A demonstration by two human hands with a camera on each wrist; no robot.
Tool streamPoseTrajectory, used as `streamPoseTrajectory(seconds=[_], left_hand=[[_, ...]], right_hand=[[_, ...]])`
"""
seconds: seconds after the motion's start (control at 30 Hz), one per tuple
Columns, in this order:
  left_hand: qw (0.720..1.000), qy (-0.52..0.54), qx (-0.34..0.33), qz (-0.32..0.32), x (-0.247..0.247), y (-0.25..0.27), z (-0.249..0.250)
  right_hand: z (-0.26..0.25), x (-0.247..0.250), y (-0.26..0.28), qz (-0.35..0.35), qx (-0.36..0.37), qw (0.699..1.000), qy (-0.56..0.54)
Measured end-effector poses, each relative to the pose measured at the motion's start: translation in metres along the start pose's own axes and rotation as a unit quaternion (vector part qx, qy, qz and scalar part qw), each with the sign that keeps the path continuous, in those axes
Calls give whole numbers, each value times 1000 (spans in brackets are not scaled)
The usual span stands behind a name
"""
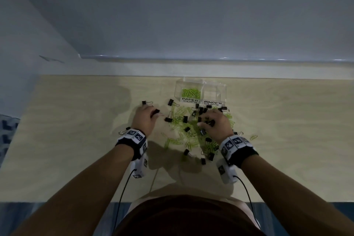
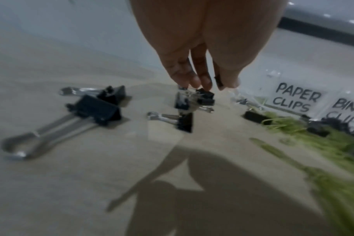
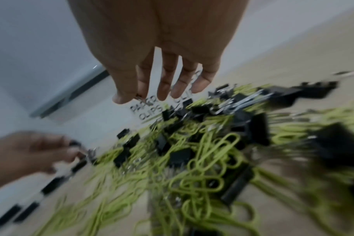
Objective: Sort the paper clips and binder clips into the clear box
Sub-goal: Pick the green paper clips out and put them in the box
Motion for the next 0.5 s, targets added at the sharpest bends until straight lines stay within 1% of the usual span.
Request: streamPoseTrajectory(seconds=[0.07, 0.1, 0.17, 0.23, 0.3, 0.33, 0.43, 0.5], left_hand=[[998, -53, 4, 19, 6, 2, -5], [998, -67, -16, 16, 4, 3, 1], [994, -79, -69, -17, -5, 4, 21], [988, -89, -102, -74, -23, 4, 38], [985, -83, -95, -115, -37, 4, 43], [987, -69, -81, -120, -40, 3, 42], [993, -21, -44, -103, -38, 3, 40], [995, -20, -25, -98, -33, 4, 35]], right_hand=[[21, 17, 7, 43, -42, 998, -16], [32, 24, 12, 60, -61, 996, -9], [50, 32, 18, 75, -93, 992, 42], [54, 32, 21, 69, -105, 985, 121], [41, 25, 21, 58, -78, 982, 161], [28, 20, 20, 50, -55, 983, 167], [-14, -8, 19, -2, 22, 980, 198], [-38, -27, 17, -37, 57, 971, 229]])
Point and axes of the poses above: each hand's wrist, its own y-axis away from the middle knuckle, its own x-axis out of the back of the hand, z = x × y, the point moved 8 cm from there along -y, towards the middle knuckle, and after that the axes turned 9 degrees about y, right-handed, at the moved point
